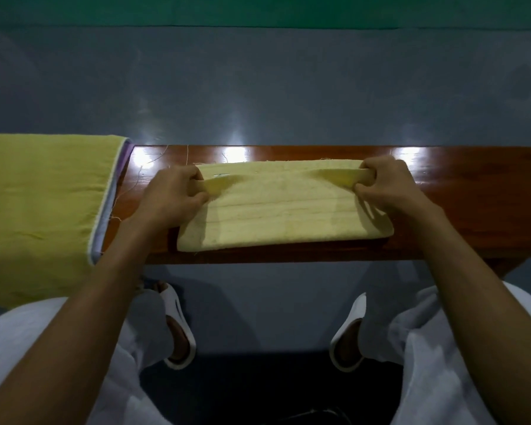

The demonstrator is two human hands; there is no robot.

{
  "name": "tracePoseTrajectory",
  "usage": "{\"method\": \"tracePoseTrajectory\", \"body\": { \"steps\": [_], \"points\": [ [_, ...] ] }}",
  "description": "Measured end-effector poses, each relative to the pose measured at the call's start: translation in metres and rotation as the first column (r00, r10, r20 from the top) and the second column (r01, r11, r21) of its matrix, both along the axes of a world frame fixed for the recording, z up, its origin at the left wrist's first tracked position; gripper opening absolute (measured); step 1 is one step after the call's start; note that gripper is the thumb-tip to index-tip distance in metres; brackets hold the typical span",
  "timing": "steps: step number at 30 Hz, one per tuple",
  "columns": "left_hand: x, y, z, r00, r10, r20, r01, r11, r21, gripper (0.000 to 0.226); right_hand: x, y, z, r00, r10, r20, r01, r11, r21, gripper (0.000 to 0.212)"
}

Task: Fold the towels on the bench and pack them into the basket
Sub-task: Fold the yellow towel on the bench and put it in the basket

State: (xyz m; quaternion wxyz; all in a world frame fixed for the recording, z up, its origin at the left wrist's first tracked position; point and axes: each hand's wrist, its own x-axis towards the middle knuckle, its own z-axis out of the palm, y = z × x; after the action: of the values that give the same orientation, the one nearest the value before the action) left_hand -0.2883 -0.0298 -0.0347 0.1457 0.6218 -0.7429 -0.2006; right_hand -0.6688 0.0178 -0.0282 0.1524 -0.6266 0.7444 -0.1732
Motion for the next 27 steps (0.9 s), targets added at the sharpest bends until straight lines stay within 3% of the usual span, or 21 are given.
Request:
{"method": "tracePoseTrajectory", "body": {
  "steps": [8,10,13,20,27],
  "points": [
    [0.007,0.001,0.002,0.984,0.027,-0.175,-0.033,0.999,-0.032,0.006,-0.007,0.005,0.005,0.990,-0.021,0.138,0.021,1.000,0.000,0.016],
    [0.006,0.001,0.003,0.982,0.038,-0.186,-0.048,0.998,-0.049,0.007,-0.009,0.005,0.006,0.988,-0.028,0.151,0.030,0.999,-0.014,0.009],
    [0.005,0.000,0.002,0.973,0.061,-0.221,-0.071,0.997,-0.035,0.010,-0.012,0.004,0.005,0.975,-0.060,0.212,0.067,0.997,-0.026,0.015],
    [-0.001,-0.020,-0.006,0.856,0.238,-0.459,-0.261,0.965,0.013,0.016,-0.007,-0.019,0.000,0.846,-0.202,0.494,0.283,0.955,-0.094,0.011],
    [0.000,-0.023,-0.021,0.908,0.267,-0.324,-0.301,0.952,-0.059,0.013,-0.002,-0.024,-0.012,0.884,-0.309,0.352,0.355,0.932,-0.075,0.017]
  ]
}}
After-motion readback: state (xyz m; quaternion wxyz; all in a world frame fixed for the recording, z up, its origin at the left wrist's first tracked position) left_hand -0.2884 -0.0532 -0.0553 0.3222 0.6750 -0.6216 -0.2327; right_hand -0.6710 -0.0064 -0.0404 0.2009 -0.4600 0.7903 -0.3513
